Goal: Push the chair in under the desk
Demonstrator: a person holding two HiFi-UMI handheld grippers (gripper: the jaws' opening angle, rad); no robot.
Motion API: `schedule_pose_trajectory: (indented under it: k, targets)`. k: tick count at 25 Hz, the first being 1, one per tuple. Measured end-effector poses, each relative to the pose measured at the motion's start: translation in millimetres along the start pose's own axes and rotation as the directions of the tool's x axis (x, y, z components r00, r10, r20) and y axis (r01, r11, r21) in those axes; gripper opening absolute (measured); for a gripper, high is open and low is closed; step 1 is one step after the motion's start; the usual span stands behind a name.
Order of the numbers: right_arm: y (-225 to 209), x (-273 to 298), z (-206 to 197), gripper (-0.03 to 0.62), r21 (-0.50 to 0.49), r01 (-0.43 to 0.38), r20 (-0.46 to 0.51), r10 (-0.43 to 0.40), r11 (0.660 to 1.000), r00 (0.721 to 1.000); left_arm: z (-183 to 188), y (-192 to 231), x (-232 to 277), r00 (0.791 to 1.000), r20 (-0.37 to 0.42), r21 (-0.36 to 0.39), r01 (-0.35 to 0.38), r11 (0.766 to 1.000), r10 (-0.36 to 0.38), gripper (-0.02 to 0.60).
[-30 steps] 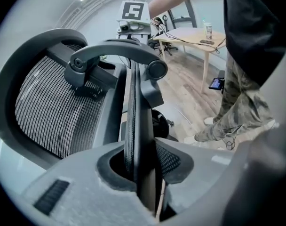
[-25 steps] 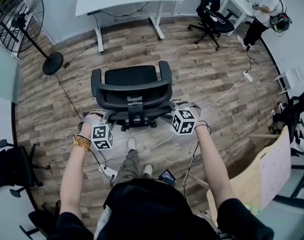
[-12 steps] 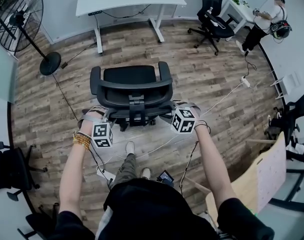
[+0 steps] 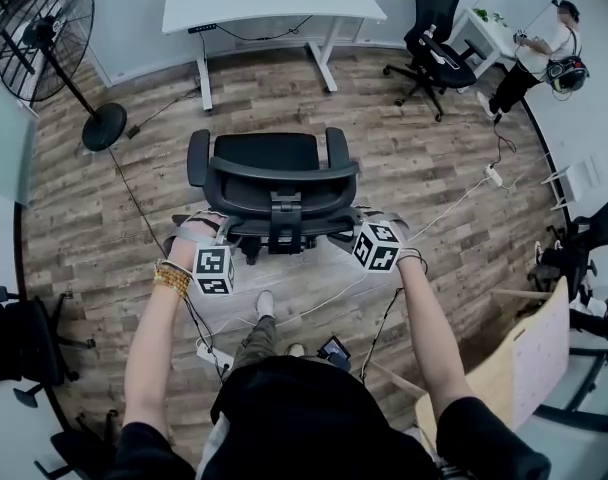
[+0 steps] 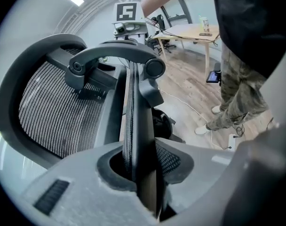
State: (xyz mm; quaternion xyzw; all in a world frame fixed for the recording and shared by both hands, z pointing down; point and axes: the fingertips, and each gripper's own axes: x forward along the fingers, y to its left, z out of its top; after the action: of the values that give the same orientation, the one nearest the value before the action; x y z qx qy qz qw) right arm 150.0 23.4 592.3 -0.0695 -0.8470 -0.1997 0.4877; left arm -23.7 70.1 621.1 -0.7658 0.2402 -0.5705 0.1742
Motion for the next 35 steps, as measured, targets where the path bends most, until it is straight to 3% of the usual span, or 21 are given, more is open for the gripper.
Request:
schedule_pose_trajectory:
  k: [35]
  targets:
    - [-27.6,14.8,8.9,0.14,0.022,0.01,-0.003,-0.01,1.0,1.0,-23.5,27.5,11.4,0.999,0.012,0.045,-0.048,0.998,0.048,0.11]
